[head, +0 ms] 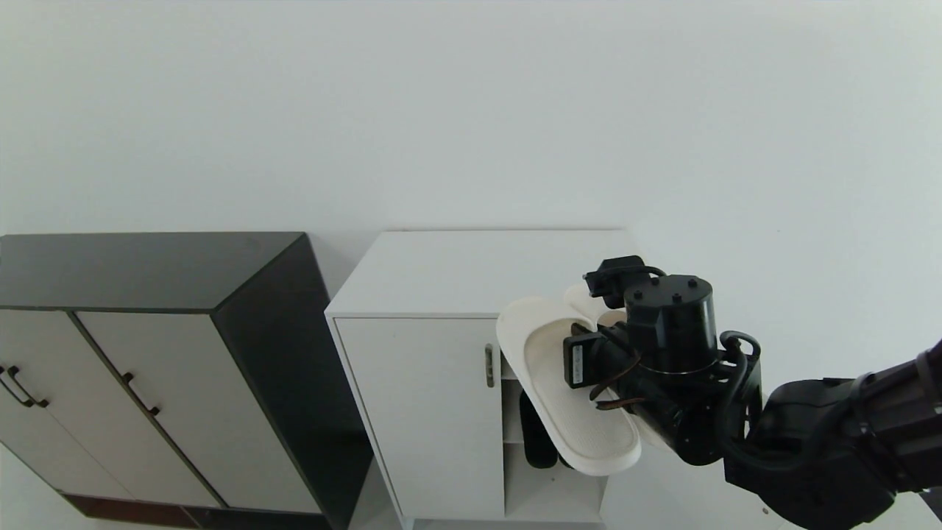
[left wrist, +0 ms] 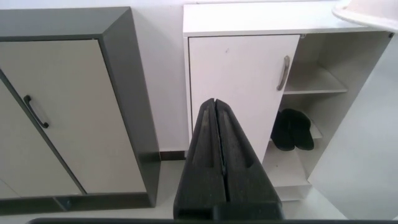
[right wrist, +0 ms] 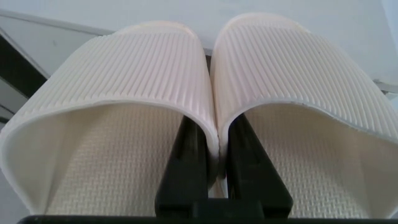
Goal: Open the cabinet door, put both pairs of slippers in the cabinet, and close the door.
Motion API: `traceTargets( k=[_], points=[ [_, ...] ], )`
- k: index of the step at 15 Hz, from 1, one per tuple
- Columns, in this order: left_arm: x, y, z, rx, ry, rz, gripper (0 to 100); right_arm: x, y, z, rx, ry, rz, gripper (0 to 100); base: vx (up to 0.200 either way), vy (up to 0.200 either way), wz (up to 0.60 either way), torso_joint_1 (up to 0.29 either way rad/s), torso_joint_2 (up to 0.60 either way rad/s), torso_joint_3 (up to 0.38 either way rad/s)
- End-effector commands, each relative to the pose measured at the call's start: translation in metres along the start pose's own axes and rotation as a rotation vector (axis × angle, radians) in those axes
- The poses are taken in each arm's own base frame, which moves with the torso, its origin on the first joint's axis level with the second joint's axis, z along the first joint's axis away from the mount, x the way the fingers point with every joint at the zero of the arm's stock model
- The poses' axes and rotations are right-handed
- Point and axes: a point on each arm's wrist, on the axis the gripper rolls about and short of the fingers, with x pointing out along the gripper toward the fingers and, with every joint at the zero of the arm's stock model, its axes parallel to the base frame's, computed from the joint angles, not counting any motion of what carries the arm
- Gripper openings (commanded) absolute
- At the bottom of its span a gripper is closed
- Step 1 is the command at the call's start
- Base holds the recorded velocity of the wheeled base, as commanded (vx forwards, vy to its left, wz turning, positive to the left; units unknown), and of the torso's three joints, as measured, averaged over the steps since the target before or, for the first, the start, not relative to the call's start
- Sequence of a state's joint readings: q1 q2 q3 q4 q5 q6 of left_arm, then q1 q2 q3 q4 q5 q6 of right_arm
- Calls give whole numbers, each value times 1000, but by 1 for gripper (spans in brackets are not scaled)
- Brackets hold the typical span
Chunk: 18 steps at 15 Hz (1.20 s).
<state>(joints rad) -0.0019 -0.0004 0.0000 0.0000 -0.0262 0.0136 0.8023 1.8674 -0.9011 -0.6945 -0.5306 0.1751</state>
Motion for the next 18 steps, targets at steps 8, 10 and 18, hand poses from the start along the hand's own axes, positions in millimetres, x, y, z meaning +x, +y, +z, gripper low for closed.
traceTargets(
  k=[8, 10, 18],
  points=[
    [0, 0, 0, 0, 0, 0, 0, 0, 2, -3, -14, 2, 1, 0, 0, 0, 0, 0, 0, 0],
    [0, 0, 0, -1, 0, 0, 0, 0, 1, -5, -19, 8, 0, 0, 0, 0, 0, -33, 67, 47],
    [0, 0, 0, -11, 0, 0, 0, -17, 2, -12, -34, 31, 27, 0, 0, 0, 0, -212, 508, 285]
  ],
)
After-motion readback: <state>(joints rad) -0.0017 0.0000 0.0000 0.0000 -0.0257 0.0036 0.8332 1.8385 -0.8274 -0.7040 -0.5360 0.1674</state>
